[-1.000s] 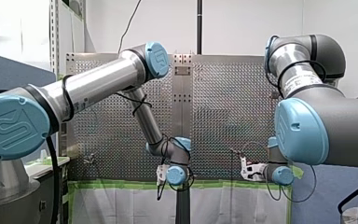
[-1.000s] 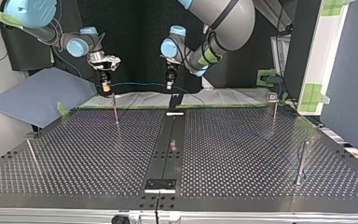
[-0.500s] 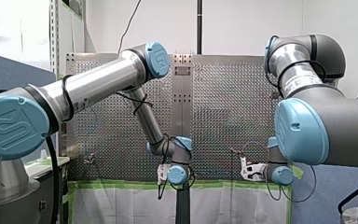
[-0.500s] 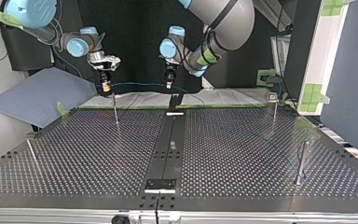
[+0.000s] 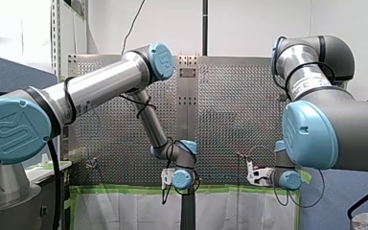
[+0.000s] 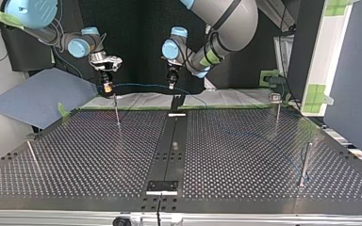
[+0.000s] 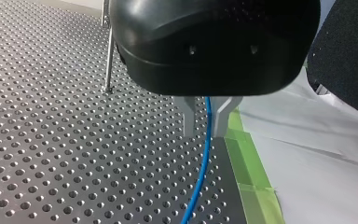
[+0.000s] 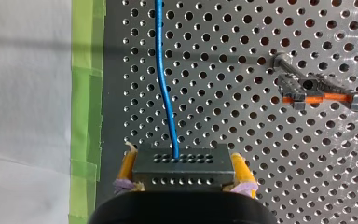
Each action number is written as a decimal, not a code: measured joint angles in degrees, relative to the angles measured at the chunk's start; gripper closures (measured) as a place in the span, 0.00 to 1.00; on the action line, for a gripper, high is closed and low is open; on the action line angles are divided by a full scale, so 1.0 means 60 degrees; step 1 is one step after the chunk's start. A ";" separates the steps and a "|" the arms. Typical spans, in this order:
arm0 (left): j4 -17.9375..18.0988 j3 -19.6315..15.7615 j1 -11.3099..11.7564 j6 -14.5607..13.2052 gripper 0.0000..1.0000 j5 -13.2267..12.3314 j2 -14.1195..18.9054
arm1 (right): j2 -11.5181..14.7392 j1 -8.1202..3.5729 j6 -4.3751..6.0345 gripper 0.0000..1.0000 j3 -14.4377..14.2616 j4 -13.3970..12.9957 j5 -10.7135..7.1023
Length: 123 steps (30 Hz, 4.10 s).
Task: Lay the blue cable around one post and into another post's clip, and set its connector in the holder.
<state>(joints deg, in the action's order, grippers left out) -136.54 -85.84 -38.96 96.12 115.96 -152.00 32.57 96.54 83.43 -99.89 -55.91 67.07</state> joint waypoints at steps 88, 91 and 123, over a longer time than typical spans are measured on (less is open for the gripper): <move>-0.0224 0.0329 -0.0068 -0.0137 1.00 0.0166 -0.0014 | 0.0000 -0.0051 -0.0131 1.00 -0.0001 0.0090 0.0033; -0.0193 0.0394 -0.0163 -0.0147 1.00 0.0153 -0.0017 | 0.0000 -0.0099 -0.0132 1.00 -0.0001 0.0098 0.0043; -0.1056 0.1946 -0.0917 0.0358 1.00 0.0231 -0.0527 | 0.0059 -0.0930 0.0277 1.00 0.0161 0.0135 0.0103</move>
<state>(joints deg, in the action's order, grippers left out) -142.88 -74.17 -44.46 98.27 117.35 -155.16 32.93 90.96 85.09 -98.92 -55.10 67.69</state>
